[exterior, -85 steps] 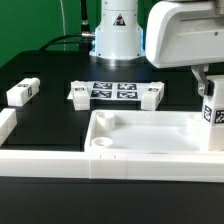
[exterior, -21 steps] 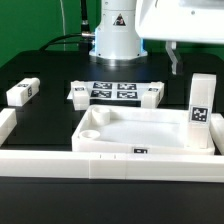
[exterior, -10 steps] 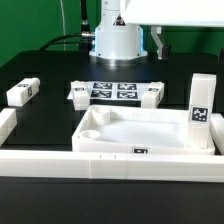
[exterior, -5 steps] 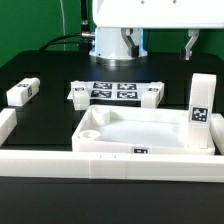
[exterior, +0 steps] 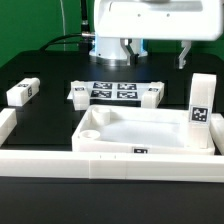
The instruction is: Assemble desk
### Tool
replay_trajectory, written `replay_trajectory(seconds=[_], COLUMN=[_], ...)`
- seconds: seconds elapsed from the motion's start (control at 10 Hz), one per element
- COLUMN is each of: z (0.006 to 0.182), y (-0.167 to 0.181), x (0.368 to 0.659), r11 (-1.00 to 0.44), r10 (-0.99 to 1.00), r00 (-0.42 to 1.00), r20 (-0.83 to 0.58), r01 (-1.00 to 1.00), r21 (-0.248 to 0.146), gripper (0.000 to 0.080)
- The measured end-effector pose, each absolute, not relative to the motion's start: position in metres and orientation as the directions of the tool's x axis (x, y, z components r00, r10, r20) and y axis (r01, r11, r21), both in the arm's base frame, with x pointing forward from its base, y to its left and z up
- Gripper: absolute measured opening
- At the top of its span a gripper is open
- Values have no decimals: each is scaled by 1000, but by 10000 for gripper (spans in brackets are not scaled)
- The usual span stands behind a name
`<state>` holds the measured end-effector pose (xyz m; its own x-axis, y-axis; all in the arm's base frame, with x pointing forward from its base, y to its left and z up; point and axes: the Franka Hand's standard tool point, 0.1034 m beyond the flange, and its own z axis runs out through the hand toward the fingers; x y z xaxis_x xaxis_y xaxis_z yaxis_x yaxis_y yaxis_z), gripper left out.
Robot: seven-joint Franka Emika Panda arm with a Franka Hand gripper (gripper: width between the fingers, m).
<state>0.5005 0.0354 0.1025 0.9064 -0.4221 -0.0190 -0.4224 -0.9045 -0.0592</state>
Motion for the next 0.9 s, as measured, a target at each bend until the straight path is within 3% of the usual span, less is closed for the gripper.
replay_trajectory(seconds=[0.2,0.5,0.7,0.9], z=[80,80,80,68], y=[35,35,25,15], x=[478,478,474,468], r11=[-892,-895,-900,-901], r10=[-446,-439,-416,-403], r00=[893,895,876,852], r20=[-52,-82,-244,-334], r01=[-449,-444,-435,-434], r21=[-54,-47,-29,-19], gripper=[649,649,649,649])
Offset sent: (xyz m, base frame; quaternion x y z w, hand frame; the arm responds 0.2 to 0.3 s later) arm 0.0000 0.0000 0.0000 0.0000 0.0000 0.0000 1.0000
